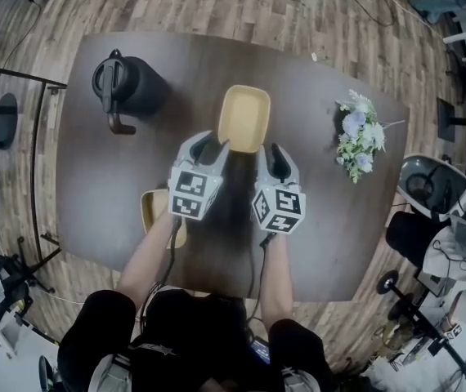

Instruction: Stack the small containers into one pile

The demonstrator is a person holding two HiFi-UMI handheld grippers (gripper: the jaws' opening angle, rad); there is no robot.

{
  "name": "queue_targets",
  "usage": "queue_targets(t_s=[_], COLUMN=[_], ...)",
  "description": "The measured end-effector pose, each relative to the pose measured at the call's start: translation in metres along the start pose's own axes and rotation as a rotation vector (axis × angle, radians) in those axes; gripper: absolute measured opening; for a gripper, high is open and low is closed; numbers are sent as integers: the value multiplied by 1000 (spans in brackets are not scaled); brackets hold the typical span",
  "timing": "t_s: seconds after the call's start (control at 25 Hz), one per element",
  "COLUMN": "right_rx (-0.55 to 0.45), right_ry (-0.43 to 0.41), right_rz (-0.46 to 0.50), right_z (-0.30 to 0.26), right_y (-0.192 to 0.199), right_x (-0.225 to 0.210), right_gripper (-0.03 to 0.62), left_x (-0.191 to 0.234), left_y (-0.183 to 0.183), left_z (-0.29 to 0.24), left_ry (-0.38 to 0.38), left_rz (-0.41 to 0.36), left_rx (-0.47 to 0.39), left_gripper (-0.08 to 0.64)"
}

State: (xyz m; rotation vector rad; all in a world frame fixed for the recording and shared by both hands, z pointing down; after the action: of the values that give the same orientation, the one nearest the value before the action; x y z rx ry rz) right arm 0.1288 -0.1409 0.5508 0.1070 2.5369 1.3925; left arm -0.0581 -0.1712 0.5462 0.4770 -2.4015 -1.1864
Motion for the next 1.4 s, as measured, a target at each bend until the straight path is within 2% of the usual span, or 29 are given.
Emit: queue_targets(t_s=[0.08, 0.12, 0.4, 0.48, 0.56, 0.72, 0.84, 1.2, 1.4], right_rx=[12, 18, 56, 67, 78, 94, 93, 58, 21], right_ry=[-7, -8, -35, -51, -63, -49, -24, -30, -46], right_rz=[-24, -32, -49, -56, -63, -71, -66, -49, -42], right_z=[-7, -10, -24, -27, -31, -34, -32, -8, 15], right_y=[4, 6, 15, 17, 19, 20, 17, 6, -14], right_x=[-2, -2, -7, -9, -9, -9, -8, -2, 7], right_gripper=[152, 169, 169, 169, 166, 105, 59, 46, 46], left_x=[3, 3, 5, 4, 4, 6, 7, -8, -18], left_y=[7, 8, 12, 14, 17, 21, 20, 11, -4], left_z=[-7, -9, -23, -28, -31, -31, -28, -4, 22], left_ry=[20, 23, 24, 23, 16, -15, -32, -53, -64], left_rz=[42, 53, 75, 81, 88, 99, 103, 88, 87], left_rx=[31, 38, 62, 71, 81, 84, 81, 38, -4], left_gripper=[229, 245, 246, 227, 162, 53, 49, 48, 48])
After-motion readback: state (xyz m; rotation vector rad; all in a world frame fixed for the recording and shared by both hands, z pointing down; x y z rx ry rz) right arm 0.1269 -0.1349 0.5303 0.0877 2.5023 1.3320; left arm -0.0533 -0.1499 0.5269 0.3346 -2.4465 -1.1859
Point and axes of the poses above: the fingertips, and each gripper's own axes: z backward along the fingers, x to its left, y out of its underside, the point moved 9 cm from there along z, backward along the fingers, and after that the axes turned 5 degrees about z, right-handed, at the moved point
